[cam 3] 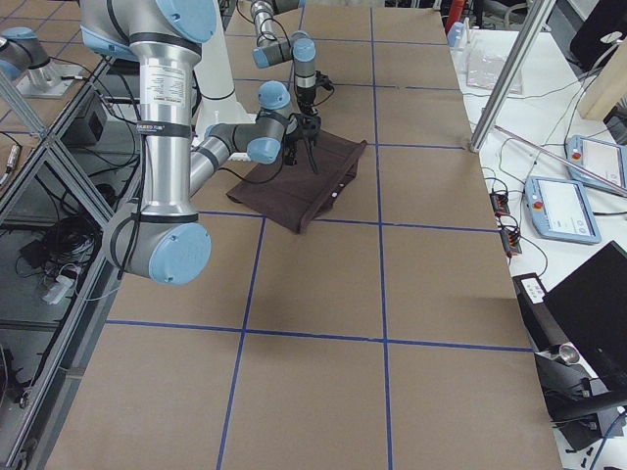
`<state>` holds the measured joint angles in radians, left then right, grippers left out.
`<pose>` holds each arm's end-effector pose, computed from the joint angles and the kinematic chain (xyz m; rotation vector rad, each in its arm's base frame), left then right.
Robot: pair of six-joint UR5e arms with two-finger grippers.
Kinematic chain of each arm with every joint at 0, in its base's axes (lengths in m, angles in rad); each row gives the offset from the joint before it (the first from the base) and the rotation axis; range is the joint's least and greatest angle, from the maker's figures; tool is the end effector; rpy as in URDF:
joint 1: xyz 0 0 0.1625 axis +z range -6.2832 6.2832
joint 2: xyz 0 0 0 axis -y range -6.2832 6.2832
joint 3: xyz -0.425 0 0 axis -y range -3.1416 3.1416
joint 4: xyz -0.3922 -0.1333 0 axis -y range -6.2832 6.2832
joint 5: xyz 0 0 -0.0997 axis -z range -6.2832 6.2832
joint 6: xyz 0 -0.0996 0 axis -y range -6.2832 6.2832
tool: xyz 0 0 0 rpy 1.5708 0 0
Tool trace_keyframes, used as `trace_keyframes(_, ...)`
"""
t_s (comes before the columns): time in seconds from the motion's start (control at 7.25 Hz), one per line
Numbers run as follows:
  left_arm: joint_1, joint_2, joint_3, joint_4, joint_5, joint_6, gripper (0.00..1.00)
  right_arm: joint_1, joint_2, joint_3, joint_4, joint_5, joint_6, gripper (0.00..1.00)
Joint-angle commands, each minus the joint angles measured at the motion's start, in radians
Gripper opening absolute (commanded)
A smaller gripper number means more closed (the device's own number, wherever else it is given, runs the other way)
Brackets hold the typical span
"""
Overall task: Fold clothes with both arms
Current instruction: 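Grasp the near corner with the left gripper and swing it farther from the robot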
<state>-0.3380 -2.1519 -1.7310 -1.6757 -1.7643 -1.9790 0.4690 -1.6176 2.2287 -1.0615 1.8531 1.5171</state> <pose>0.5866 -0.3272 0.2430 -0.2149 0.8509 -0.6169 -0.3366 -0.2889 0.3139 0.0440 -1.1410 0.2112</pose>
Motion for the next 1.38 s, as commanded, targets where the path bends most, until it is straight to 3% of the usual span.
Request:
trace_keyframes(0.0, -0.066, 0.003, 0.014, -0.001, 0.005, 0.018, 0.00, 0.003, -0.002, 0.000, 0.000, 0.000, 0.000, 1.00)
trace_keyframes(0.41, -0.215, -0.019, 0.092, -0.027, 0.055, 0.185, 0.00, 0.013, 0.001, 0.000, 0.000, 0.000, 0.000, 1.00)
trace_keyframes(0.55, -0.269, -0.061, 0.181, -0.100, 0.057, 0.239, 0.00, 0.014, 0.001, 0.000, 0.000, 0.000, 0.000, 1.00)
trace_keyframes(0.83, -0.366, -0.249, 0.488, -0.258, 0.060, 0.340, 0.00, 0.014, 0.002, 0.000, 0.000, 0.002, 0.002, 1.00)
trace_keyframes(0.97, -0.384, -0.313, 0.621, -0.386, 0.121, 0.385, 0.00, 0.014, 0.005, -0.001, 0.000, 0.002, 0.002, 1.00)
trace_keyframes(1.1, -0.389, -0.345, 0.707, -0.511, 0.140, 0.399, 0.00, 0.014, 0.007, -0.001, 0.000, 0.002, 0.000, 1.00)
trace_keyframes(1.24, -0.389, -0.370, 0.734, -0.539, 0.167, 0.397, 0.00, 0.016, 0.007, -0.003, 0.000, 0.002, 0.002, 1.00)
